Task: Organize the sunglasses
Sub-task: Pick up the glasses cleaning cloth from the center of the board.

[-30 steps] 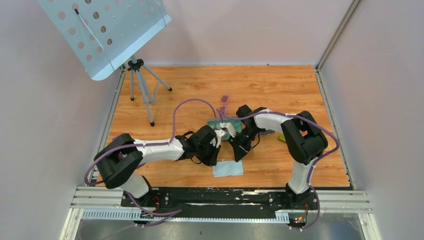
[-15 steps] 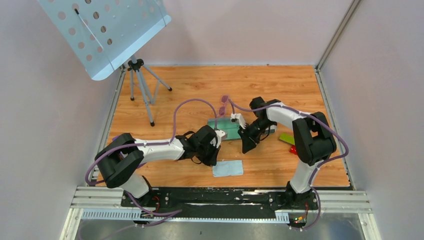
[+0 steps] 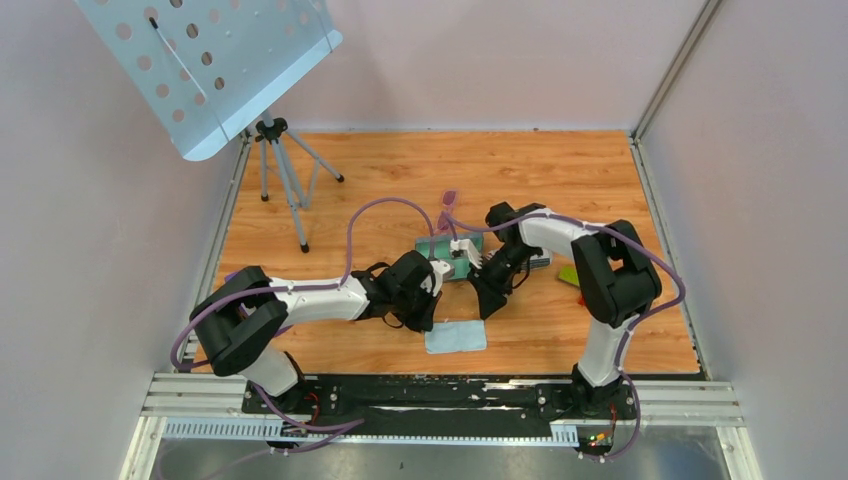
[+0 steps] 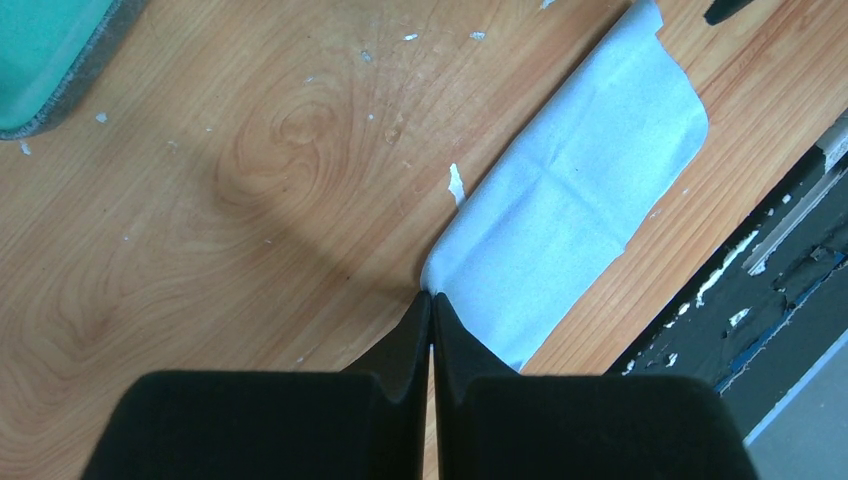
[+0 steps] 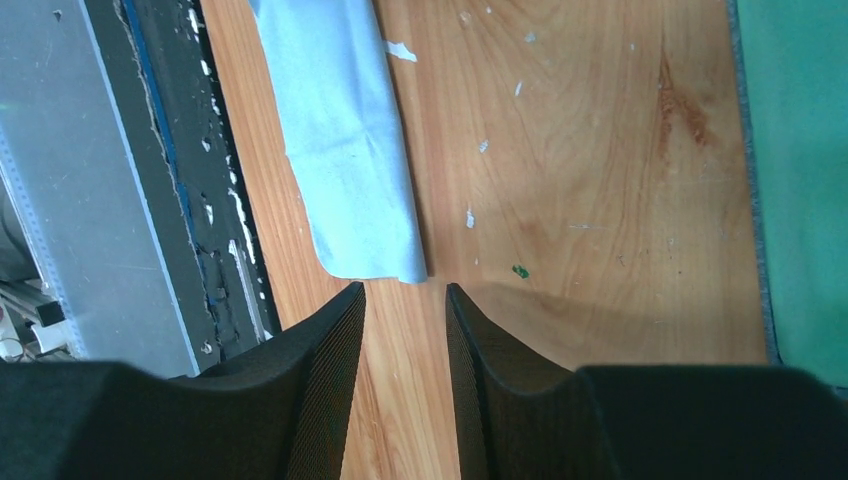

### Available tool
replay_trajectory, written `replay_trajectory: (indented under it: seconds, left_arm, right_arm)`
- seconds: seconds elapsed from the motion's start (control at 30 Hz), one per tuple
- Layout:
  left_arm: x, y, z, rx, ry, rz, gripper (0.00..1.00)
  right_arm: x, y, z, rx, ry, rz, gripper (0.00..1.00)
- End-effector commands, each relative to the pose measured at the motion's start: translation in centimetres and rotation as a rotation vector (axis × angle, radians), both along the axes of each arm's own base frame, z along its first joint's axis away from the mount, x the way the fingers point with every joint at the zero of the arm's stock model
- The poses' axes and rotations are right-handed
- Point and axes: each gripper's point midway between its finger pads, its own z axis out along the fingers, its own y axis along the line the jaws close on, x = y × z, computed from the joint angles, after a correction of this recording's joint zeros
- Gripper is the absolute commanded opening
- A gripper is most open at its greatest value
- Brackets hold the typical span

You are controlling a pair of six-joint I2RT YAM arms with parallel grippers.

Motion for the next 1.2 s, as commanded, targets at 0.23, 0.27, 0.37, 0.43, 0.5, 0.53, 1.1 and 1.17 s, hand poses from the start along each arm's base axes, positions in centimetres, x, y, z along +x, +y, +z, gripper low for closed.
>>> replay_trajectory:
  seconds: [0.23, 0.27, 0.37, 0.43, 0.5, 0.53, 1.1, 1.17]
  left_arm:
    - [0.0, 0.2, -0.4, 0.004, 0.005, -0.005, 0.0]
    - [0.0, 0.2, -0.4, 0.004, 0.005, -0.005, 0.0]
    - [0.0, 0.2, -0.4, 0.004, 0.005, -0.006, 0.0]
    - [0.0, 0.2, -0.4, 0.004, 0.006, -0.006, 0.0]
    - [-0.1, 0.2, -0.4, 0.004, 0.006, -0.005, 0.0]
    - [0.0, 0.2, -0.4, 0.004, 0.006, -0.005, 0.0]
    - [0.8, 0.1, 1.8, -0.052, -0.083, 0.006, 0.0]
    - [1.2, 0.1, 2.7, -0.076, -0.12, 0.015, 0.0]
  right_arm:
    - [-2.3, -0.4, -2.9, -0.085, 0.093, 0.046, 0.41]
    - [-2.5, -0.3, -2.9, -0.087, 0.095, 0.052, 0.41]
    - [-2.8, 0.0, -3.1, -0.088, 0.093, 0.065, 0.4]
    - [-2.9, 0.0, -3.2, -0.096, 0.096, 0.069, 0.38]
    - [-2.9, -0.1, -3.3, -0.101, 0.097, 0.069, 0.36]
    - [-2.9, -0.1, -3.4, -0.106, 0.098, 0.07, 0.35]
    - [-0.9, 1.1, -1.5, -0.07, 0.018, 0.034, 0.03]
    - [-0.2, 1.1, -0.9, -0.066, -0.019, 0.033, 0.02]
